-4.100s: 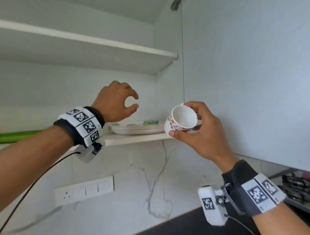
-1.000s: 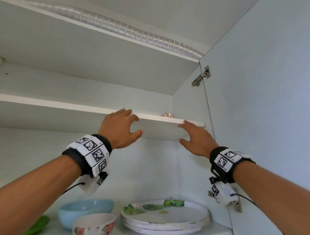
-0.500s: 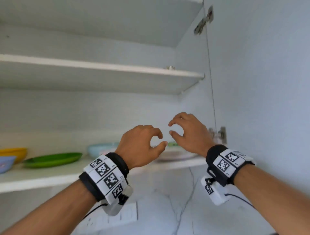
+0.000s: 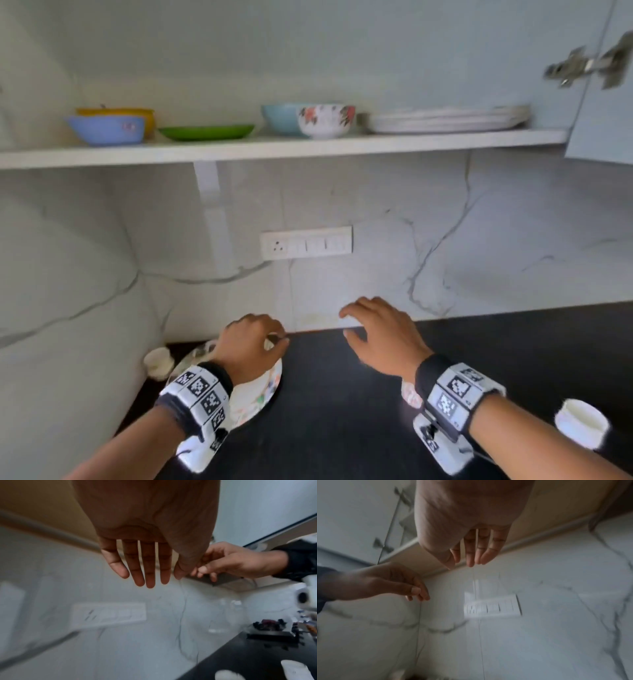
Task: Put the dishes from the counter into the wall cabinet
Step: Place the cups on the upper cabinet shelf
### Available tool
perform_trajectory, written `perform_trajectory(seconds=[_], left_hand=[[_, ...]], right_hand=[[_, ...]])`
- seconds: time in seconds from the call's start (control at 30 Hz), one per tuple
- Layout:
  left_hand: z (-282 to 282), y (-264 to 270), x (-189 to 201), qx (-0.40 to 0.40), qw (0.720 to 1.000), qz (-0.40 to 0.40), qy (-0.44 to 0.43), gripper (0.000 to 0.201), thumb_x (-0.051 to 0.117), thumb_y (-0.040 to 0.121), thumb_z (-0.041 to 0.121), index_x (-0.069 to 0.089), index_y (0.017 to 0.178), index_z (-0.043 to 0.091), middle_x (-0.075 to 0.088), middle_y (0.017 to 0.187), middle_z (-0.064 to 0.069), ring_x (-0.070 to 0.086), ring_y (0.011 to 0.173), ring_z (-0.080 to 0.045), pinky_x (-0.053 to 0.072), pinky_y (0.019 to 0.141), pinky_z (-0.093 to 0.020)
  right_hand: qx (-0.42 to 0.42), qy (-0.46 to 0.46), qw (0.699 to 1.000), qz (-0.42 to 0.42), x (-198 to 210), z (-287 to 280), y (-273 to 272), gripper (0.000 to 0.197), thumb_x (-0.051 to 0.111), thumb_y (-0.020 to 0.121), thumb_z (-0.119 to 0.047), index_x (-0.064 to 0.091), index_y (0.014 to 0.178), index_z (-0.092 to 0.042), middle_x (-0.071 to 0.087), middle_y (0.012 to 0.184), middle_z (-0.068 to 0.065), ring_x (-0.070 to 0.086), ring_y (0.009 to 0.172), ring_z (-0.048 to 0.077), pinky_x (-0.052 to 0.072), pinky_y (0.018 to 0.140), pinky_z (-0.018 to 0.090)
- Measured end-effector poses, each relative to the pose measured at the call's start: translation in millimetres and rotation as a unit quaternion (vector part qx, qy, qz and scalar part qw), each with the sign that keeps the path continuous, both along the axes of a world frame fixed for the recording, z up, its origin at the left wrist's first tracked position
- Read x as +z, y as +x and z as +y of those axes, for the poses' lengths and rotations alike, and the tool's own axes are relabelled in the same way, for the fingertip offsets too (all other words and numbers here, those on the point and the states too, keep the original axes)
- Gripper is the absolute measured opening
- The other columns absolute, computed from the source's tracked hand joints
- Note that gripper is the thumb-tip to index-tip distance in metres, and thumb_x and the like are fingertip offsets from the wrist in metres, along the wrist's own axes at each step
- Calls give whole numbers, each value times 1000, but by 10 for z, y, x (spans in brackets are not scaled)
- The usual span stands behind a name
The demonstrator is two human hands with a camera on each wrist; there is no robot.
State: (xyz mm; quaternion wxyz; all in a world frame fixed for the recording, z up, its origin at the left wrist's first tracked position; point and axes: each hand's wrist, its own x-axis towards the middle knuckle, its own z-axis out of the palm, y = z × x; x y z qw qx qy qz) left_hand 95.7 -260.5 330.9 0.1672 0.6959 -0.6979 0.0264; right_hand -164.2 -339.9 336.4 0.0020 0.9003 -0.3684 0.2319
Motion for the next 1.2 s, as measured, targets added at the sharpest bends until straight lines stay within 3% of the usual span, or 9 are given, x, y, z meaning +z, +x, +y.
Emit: perform_trajectory(seconds=[0.07, 0.23, 0.33, 0.47, 0.63, 0.8, 0.93, 1.03, 1.2], left_hand=[[93, 371, -468, 50, 997, 3, 63, 38, 44, 85, 57, 63, 112, 36, 63, 118, 15, 56, 113, -15, 43, 96, -32], [265, 1054, -1536, 93, 974, 15, 207, 50, 50, 83, 57, 48, 130, 40, 46, 141, 13, 42, 130, -15, 35, 107, -36], [325, 1272, -1984, 82, 963, 17, 255, 69, 57, 82, 59, 37, 143, 35, 35, 153, 6, 31, 141, -18, 30, 114, -39], [336, 1358, -2270, 64, 953, -25, 294, 83, 57, 82, 62, 21, 151, 33, 13, 162, -2, 11, 149, -25, 15, 118, -52], [232, 1469, -2398, 49, 958, -35, 281, 77, 50, 88, 62, 20, 151, 32, 14, 162, -4, 18, 147, -28, 26, 114, -51], [129, 1529, -2499, 32, 965, -71, 249, 67, 42, 92, 63, 26, 148, 30, 25, 157, -3, 28, 140, -28, 35, 106, -49], [112, 1503, -2528, 12, 969, -138, 203, 45, 44, 96, 49, 43, 134, 26, 47, 133, -3, 48, 117, -28, 47, 86, -45], [139, 1432, -2498, -16, 963, -187, 192, 28, 66, 86, 29, 58, 111, 19, 59, 102, -8, 60, 87, -30, 53, 63, -43], [162, 1405, -2324, -42, 966, -210, 142, 47, 80, 58, 8, 63, 101, 10, 65, 94, -17, 63, 74, -34, 49, 51, -39]], right_hand=[[-5, 53, 997, 50, -424, 99, 156, 35, 50, 92, -42, 54, 125, -35, 57, 123, -14, 54, 114, 15, 50, 85, 35], [-47, 198, 972, 117, -1429, 250, 511, 54, 52, 88, -56, 41, 139, -38, 47, 142, -12, 46, 131, 16, 45, 101, 38], [-83, 303, 938, 145, -1967, 349, 684, 74, 52, 83, -67, 27, 148, -43, 23, 162, -6, 23, 149, 19, 34, 112, 47], [-152, 366, 903, 165, -2351, 443, 774, 87, 50, 79, -76, 14, 153, -45, 2, 167, -4, 0, 153, 22, 19, 117, 58], [-209, 372, 884, 190, -2555, 531, 857, 90, 48, 79, -77, 9, 154, -44, -9, 166, -4, -6, 153, 24, 8, 120, 57], [-213, 388, 872, 211, -2574, 529, 860, 90, 43, 82, -77, -1, 154, -46, -15, 165, -4, -10, 153, 23, 4, 121, 56], [-219, 400, 863, 217, -2584, 537, 889, 89, 41, 83, -76, -4, 154, -46, -18, 164, -4, -13, 152, 23, 2, 121, 56], [-222, 404, 859, 222, -2585, 546, 888, 88, 40, 85, -76, -5, 154, -45, -20, 164, -4, -14, 152, 23, 1, 121, 55], [-224, 405, 857, 225, -2599, 574, 896, 86, 37, 87, -75, -7, 154, -44, -20, 164, -3, -15, 152, 24, 1, 121, 56]])
